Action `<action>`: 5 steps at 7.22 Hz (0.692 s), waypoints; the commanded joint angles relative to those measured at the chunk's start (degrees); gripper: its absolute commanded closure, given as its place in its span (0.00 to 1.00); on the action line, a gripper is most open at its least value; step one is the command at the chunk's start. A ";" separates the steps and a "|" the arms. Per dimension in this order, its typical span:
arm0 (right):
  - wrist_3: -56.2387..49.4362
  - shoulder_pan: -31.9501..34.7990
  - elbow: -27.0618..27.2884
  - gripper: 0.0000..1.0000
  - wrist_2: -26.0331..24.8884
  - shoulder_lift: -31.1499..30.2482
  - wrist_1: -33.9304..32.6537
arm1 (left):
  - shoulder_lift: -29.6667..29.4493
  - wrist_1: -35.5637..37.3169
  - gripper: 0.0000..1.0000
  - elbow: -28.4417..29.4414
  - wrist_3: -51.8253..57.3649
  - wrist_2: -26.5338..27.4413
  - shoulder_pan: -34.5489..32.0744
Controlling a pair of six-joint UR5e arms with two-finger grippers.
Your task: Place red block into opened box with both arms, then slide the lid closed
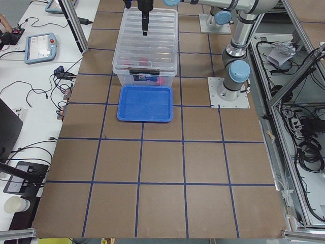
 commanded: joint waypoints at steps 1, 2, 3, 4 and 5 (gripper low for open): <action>0.51 0.30 0.43 0.00 -0.04 -0.04 -0.79 | -1.22 -0.48 0.00 0.35 -0.07 -1.78 0.13; 0.86 0.30 0.52 0.00 -0.39 -0.04 -0.35 | -1.13 -1.44 0.00 0.18 -0.16 -2.49 0.13; 0.95 0.21 0.17 0.00 -0.13 -0.04 -0.61 | -1.22 -2.06 0.00 0.26 -0.42 -2.41 0.13; 0.95 0.21 0.08 0.00 -0.56 -0.04 -0.52 | -1.22 -3.02 0.00 -0.43 -0.68 -2.24 0.13; 0.95 0.21 0.08 0.00 -0.57 -0.13 -0.52 | -1.05 -3.03 0.00 0.08 -0.69 -1.98 0.13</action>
